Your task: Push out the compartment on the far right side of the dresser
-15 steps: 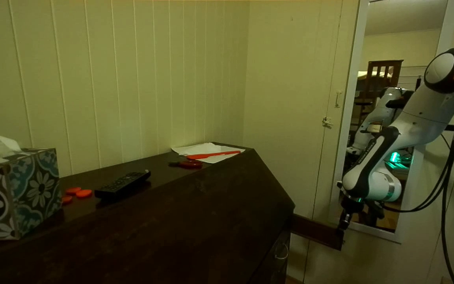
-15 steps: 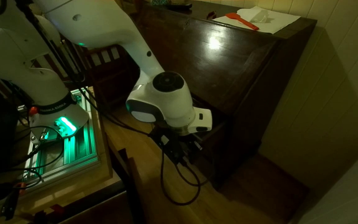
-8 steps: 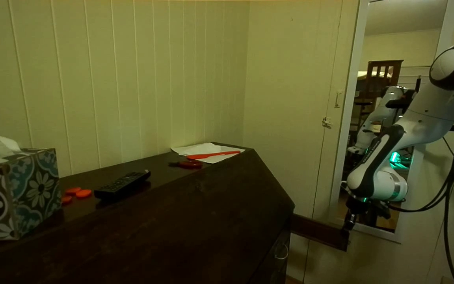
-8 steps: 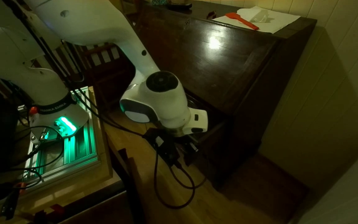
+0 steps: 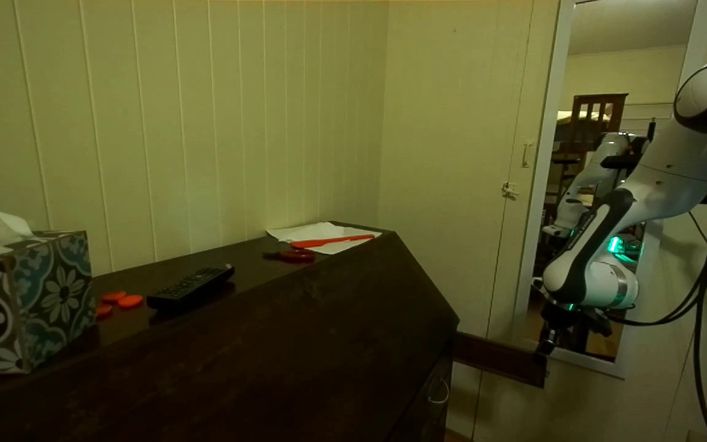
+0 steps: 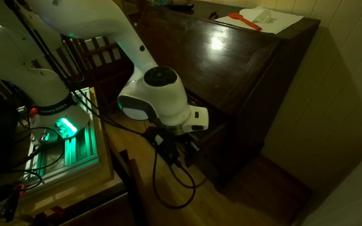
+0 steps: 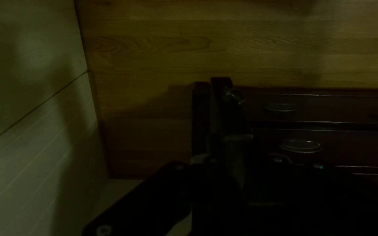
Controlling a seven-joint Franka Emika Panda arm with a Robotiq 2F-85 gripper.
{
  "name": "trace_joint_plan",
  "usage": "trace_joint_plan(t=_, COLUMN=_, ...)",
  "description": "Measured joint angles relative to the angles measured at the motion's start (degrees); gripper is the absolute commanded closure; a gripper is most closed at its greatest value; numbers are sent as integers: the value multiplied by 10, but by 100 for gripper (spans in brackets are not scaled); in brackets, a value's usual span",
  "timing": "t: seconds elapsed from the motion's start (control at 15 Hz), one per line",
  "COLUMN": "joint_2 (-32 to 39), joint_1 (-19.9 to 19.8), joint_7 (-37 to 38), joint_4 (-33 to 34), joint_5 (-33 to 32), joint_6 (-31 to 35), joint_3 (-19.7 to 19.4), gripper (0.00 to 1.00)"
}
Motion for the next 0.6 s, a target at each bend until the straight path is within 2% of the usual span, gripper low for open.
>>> trace_joint_plan(t=0.27, joint_2=0, joint_1=-10, joint_7=-15, joint_4=-6, joint_5=0, joint_6=-11, joint_3=-11, gripper=94)
trace_joint_plan(t=0.6, joint_2=2, joint_1=-47, joint_7=-52, joint_4=-21, joint_5=0, joint_6=-13, joint_3=-14, gripper=94)
